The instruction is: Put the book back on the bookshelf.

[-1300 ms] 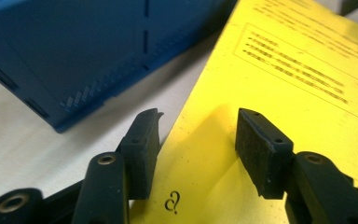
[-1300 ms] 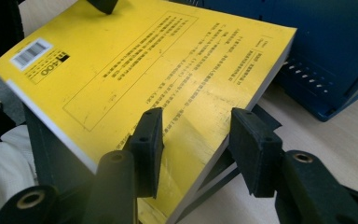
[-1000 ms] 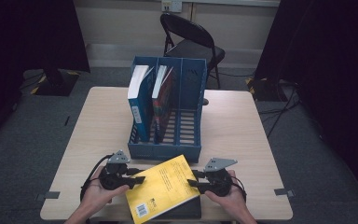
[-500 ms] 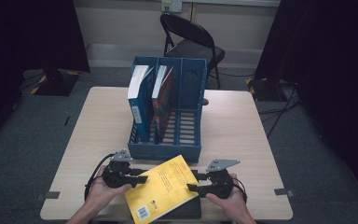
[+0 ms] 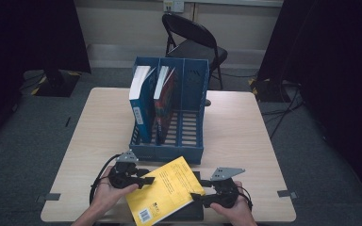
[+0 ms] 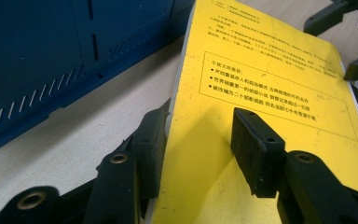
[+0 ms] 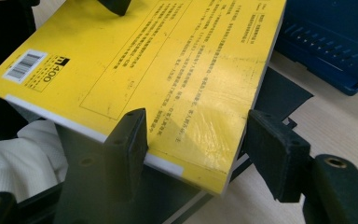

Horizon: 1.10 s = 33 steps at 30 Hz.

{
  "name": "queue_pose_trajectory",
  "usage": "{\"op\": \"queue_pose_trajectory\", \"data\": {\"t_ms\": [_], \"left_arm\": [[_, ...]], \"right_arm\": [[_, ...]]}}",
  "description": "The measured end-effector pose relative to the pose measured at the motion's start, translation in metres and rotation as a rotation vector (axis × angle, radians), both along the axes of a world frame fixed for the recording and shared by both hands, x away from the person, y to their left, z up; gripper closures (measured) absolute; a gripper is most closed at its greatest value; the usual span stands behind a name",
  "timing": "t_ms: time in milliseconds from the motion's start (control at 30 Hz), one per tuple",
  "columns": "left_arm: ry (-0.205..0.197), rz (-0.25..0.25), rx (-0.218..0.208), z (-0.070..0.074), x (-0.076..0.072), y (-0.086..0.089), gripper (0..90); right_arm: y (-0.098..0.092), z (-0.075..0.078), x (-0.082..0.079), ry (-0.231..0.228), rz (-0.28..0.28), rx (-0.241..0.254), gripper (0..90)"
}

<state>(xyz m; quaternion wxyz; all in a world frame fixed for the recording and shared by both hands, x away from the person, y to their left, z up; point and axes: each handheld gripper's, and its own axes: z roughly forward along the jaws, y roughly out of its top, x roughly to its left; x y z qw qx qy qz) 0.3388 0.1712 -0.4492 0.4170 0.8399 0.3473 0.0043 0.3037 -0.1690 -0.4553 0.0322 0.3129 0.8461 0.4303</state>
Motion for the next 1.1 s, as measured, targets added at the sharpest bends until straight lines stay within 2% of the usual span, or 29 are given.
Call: {"op": "queue_pose_trajectory", "data": {"t_ms": [100,167,233,267,367,467,567,667,700,733,933,1000,1100], "left_arm": [[-0.003,-0.011,-0.025,-0.003,-0.003,0.004,57.9],[-0.008,-0.012,-0.042,-0.005,-0.003,0.006,58.0],[0.020,0.010,-0.060,-0.006,-0.003,0.007,57.5],[0.019,0.010,-0.053,-0.005,-0.003,0.006,57.5],[0.003,0.027,-0.028,-0.003,-0.007,0.004,57.8],[0.033,0.019,-0.026,-0.002,-0.008,0.007,57.9],[0.035,0.024,-0.034,-0.003,-0.013,0.011,58.0],[0.046,0.028,-0.011,0.000,-0.020,0.012,58.0],[0.044,0.029,0.009,0.002,-0.023,0.011,58.1],[0.044,0.032,0.012,0.002,-0.025,0.011,57.9],[0.077,-0.009,0.025,0.004,-0.028,0.017,57.4],[0.077,-0.027,0.040,0.005,-0.027,0.018,57.4],[0.090,-0.028,0.014,0.003,-0.023,0.017,55.8]], "right_arm": [[0.000,0.001,-0.001,-0.003,0.012,-0.005,39.2],[-0.002,0.000,-0.002,0.020,0.031,0.002,35.2],[-0.004,-0.003,-0.005,0.029,0.037,-0.003,33.7],[-0.003,-0.004,-0.006,0.025,0.041,-0.018,33.5],[-0.002,-0.003,-0.007,0.012,0.042,-0.025,33.7],[-0.004,-0.005,-0.004,0.017,0.048,-0.012,35.0],[-0.004,-0.005,-0.001,0.010,0.046,-0.010,37.4],[-0.005,-0.004,0.001,0.007,0.039,-0.007,39.6],[-0.004,-0.004,0.001,-0.001,0.028,-0.008,40.1],[-0.003,-0.004,0.002,-0.013,0.016,-0.013,40.4],[-0.002,-0.004,0.010,-0.015,-0.002,-0.010,41.0],[-0.001,-0.004,0.013,-0.013,-0.006,-0.005,41.5],[-0.001,-0.004,0.014,-0.015,-0.009,-0.003,41.6]]}}
